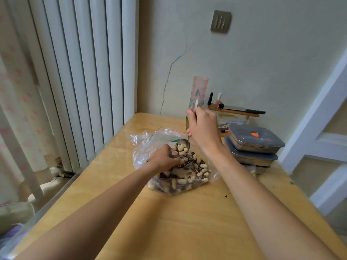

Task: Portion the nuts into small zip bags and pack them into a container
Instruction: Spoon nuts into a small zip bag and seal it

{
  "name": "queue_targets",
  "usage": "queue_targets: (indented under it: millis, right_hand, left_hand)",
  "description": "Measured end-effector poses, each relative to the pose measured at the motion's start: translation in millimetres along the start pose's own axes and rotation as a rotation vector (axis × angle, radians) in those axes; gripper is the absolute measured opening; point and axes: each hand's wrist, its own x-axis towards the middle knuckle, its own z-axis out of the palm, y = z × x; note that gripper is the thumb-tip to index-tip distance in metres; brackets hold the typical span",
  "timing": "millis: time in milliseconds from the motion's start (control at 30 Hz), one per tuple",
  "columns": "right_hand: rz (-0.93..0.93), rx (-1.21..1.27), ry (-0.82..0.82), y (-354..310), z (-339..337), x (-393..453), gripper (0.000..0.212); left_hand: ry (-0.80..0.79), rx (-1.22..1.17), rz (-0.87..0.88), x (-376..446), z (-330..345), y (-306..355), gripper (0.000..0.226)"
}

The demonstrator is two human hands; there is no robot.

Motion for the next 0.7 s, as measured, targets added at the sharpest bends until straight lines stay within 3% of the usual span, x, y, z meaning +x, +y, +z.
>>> queue_targets:
  millis: [233, 400, 700]
  right_hand:
    - [0.007, 0.000, 0.050, -5, -2, 0, 0.027]
    - [0.049, -0.023, 0.038, 0, 0, 1, 0.029]
    - [0.211, 0.050, 0.082, 17, 0, -4, 0.034]
  left_hand:
    - [-0.031, -0.094, -0.024, -4, -3, 0, 0.048]
    - [-0.006, -0.007, -0.024, -4, -5, -1, 0.051]
    - [-0.030, -0.084, -0.038, -5, -10, -4, 0.047]
